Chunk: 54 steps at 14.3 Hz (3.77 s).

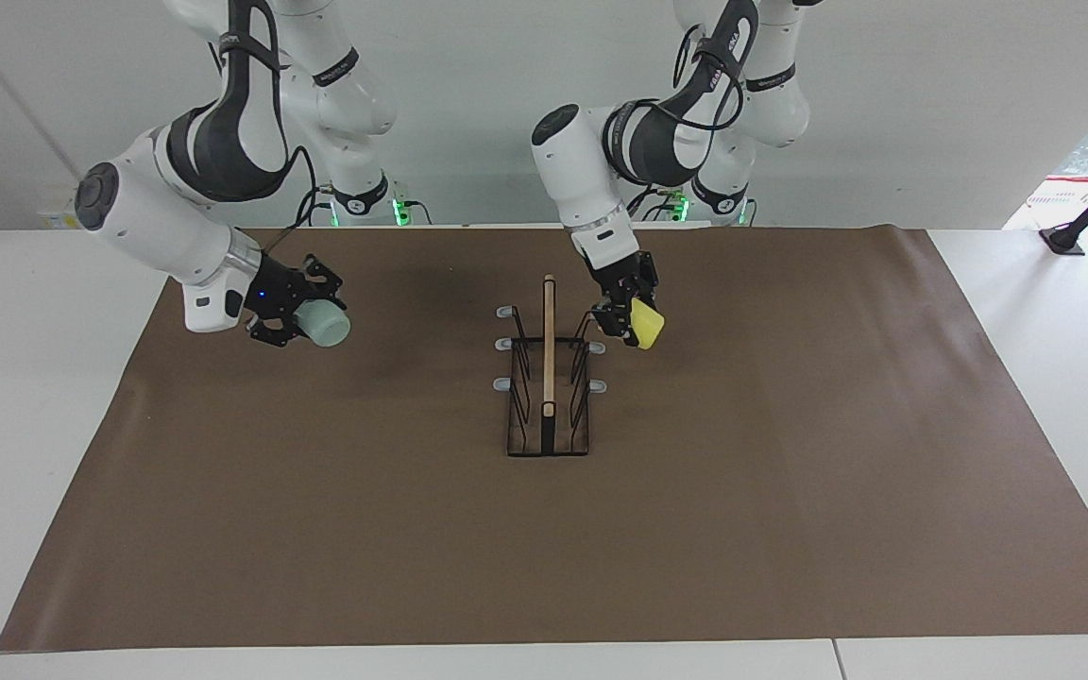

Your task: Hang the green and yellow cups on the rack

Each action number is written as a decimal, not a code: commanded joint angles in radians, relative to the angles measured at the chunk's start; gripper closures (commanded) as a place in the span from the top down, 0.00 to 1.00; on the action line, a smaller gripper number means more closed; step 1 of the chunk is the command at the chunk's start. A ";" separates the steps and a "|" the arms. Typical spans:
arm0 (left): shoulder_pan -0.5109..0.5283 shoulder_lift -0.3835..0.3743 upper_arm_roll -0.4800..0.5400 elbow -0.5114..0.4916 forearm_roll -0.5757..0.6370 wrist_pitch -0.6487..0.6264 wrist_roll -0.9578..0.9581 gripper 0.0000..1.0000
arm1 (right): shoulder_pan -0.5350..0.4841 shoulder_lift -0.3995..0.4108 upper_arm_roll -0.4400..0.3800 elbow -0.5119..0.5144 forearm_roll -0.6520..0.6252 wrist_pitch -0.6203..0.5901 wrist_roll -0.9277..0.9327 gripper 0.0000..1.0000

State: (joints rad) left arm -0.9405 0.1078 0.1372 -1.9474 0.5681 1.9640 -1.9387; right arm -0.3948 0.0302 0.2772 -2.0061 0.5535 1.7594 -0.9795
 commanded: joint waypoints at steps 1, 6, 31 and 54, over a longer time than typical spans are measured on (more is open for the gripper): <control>-0.064 0.007 0.013 0.027 0.021 -0.059 -0.043 0.00 | -0.065 -0.062 0.007 -0.101 0.236 -0.040 -0.180 0.00; -0.112 0.006 0.010 0.039 0.012 -0.088 -0.046 0.00 | -0.091 -0.180 0.004 -0.325 0.699 -0.094 -0.347 0.00; 0.598 -0.134 -0.001 0.053 -0.600 -0.045 1.668 1.00 | 0.402 0.014 0.005 -0.599 1.737 0.054 -1.252 0.00; 0.864 -0.105 0.012 0.381 -0.594 -0.462 2.111 1.00 | 0.467 0.004 0.005 -0.611 1.705 0.159 -1.265 0.00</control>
State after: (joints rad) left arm -0.0816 -0.0091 0.1497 -1.5856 -0.0514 1.5198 0.1539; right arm 0.0510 0.0483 0.2791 -2.5878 2.2599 1.9036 -2.2171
